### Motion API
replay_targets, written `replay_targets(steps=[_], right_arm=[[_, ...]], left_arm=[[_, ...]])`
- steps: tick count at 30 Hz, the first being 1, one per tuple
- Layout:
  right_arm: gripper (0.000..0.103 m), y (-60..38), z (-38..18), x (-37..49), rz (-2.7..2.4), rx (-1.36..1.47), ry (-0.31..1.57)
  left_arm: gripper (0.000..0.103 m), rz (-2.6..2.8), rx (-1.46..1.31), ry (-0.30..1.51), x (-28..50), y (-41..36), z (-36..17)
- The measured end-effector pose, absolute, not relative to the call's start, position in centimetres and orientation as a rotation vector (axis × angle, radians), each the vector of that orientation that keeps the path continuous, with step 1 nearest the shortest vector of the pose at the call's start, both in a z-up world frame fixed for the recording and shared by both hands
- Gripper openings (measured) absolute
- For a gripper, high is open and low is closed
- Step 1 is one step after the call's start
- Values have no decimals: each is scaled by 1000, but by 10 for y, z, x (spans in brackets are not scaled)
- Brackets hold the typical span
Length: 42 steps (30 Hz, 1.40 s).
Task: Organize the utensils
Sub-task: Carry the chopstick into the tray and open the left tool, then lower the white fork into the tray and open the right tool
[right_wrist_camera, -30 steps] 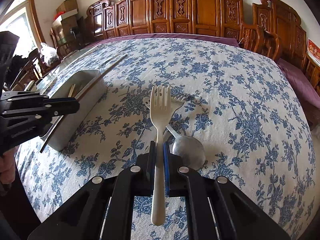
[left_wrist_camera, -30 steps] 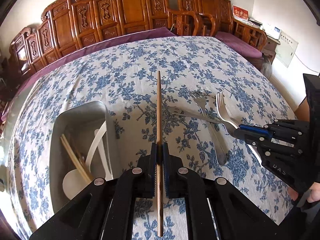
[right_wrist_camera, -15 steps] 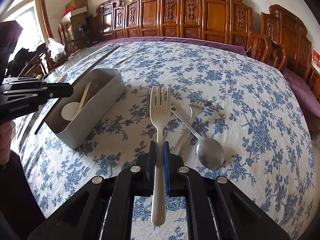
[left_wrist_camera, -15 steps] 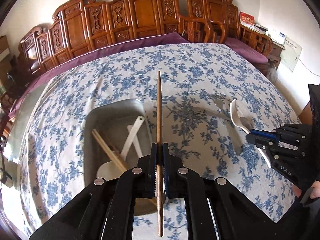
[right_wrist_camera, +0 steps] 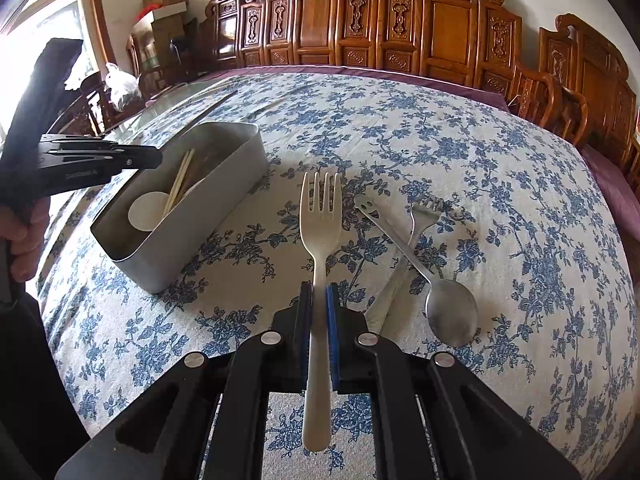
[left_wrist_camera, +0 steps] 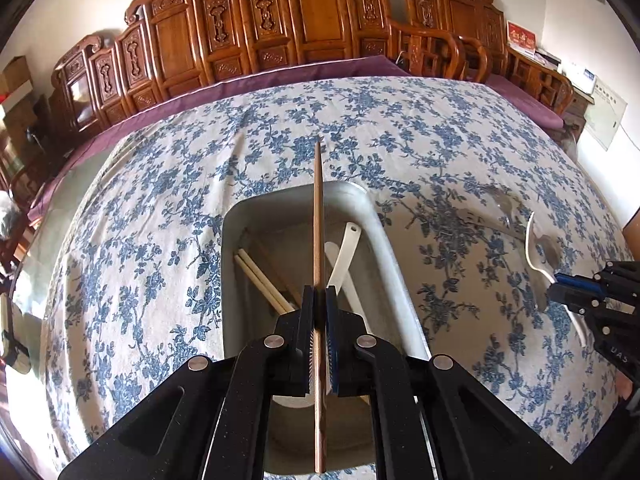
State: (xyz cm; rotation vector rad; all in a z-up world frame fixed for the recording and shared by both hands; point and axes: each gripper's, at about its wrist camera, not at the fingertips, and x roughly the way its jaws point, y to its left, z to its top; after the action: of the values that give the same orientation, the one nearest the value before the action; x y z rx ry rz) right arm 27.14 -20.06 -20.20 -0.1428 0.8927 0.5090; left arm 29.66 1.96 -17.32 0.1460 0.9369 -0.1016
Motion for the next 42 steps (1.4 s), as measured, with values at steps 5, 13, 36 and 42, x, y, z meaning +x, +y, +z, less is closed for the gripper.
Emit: replay_targets(steps=[5, 13, 36, 42], right_arm=[[9, -197, -204, 274, 520, -146, 896], [9, -188, -205, 274, 542, -155, 895], [9, -134, -174, 263, 593, -171, 851], [9, -111, -157, 272, 616, -170, 826]], left_arm=[[5, -102, 161, 951, 296, 20, -190], [5, -117, 174, 956, 293, 15, -201], [71, -59, 19, 863, 284, 58, -166], [84, -41, -15, 837, 286, 74, -157]])
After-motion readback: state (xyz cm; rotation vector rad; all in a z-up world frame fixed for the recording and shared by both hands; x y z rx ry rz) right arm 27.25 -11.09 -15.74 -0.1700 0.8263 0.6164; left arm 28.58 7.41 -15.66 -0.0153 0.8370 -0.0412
